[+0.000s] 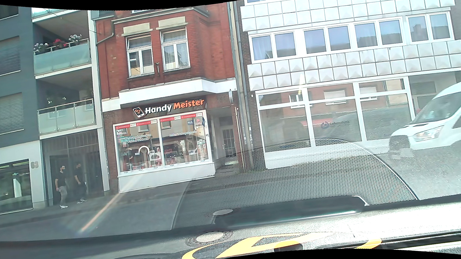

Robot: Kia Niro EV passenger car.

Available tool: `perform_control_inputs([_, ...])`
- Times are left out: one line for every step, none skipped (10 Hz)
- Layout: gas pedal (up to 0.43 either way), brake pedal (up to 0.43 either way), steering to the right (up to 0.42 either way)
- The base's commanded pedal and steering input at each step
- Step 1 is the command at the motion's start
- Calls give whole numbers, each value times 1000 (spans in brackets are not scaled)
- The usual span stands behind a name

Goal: Follow the waypoints while adhering to traffic rules and regulations

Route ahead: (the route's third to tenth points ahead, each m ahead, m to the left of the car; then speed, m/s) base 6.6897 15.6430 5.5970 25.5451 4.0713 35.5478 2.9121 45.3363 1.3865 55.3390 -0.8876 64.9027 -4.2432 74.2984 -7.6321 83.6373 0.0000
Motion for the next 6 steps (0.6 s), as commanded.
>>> perform_control_inputs([0, 195, -13])
perform_control_inputs([0, 195, -12])
perform_control_inputs([0, 195, -13])
perform_control_inputs([0, 195, -12])
perform_control_inputs([0, 195, -13])
perform_control_inputs([0, 195, -13])
